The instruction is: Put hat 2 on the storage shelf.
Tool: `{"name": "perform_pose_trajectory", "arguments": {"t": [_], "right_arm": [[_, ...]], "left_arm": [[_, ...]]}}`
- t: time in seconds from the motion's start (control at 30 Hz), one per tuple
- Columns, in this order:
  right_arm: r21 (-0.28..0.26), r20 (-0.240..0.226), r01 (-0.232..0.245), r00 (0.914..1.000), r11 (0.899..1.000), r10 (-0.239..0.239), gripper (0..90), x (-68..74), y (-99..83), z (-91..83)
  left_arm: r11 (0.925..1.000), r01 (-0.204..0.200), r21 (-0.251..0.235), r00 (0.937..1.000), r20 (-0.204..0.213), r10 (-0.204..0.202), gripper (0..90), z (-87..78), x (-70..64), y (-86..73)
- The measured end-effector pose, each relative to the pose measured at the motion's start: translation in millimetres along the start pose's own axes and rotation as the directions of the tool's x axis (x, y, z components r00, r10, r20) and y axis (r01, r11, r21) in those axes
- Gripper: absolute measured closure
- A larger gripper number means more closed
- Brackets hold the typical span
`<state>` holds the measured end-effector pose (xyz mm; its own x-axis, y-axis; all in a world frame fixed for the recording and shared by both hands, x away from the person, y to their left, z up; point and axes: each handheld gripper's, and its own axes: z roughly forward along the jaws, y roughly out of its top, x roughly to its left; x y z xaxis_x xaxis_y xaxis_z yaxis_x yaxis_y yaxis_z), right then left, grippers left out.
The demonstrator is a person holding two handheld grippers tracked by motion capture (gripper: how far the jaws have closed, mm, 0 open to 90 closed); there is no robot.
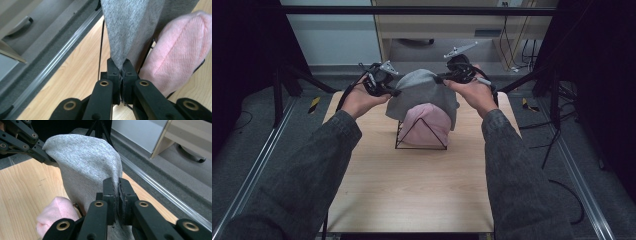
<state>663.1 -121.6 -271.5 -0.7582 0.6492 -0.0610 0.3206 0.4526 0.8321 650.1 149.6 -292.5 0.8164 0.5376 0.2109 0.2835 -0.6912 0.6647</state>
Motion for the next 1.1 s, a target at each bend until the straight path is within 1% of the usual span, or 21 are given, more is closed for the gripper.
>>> {"name": "perform_pose_trajectory", "arguments": {"t": [0.17,0.43,0.57,0.93,1.07,1.1], "right_arm": [[0.017,-0.007,-0.005,1.0,1.0,0.005,85.6,2.2,-7.6,6.5],[0.035,-0.018,-0.016,0.9997,0.999,0.016,85.7,4.5,-18.0,15.1],[0.038,-0.023,-0.022,0.9995,0.999,0.023,85.6,5.4,-20.9,18.9],[0.052,-0.029,-0.026,0.9992,0.998,0.028,85.6,7.3,-25.5,25.0],[0.057,-0.03,-0.025,0.9992,0.998,0.026,85.5,8.0,-26.6,27.4],[0.06,-0.03,-0.027,0.9991,0.998,0.029,85.6,8.5,-26.6,27.6]], "left_arm": [[0.9999,0.003,0.014,0.9999,0.014,-0.003,87.5,5.5,-1.9,-6.5],[0.9996,0.013,0.027,0.9997,0.021,-0.013,87.5,13.5,-3.3,-15.6],[0.9994,0.009,0.032,0.9996,0.025,-0.01,87.5,16.0,-3.6,-19.3],[0.9991,0.023,0.036,0.9992,0.032,-0.024,87.5,19.7,-4.8,-26.4],[0.999,0.016,0.042,0.9994,0.03,-0.018,87.5,20.4,-5.4,-28.5],[0.9989,0.024,0.039,0.9992,0.031,-0.026,87.5,20.7,-5.6,-29.0]]}}
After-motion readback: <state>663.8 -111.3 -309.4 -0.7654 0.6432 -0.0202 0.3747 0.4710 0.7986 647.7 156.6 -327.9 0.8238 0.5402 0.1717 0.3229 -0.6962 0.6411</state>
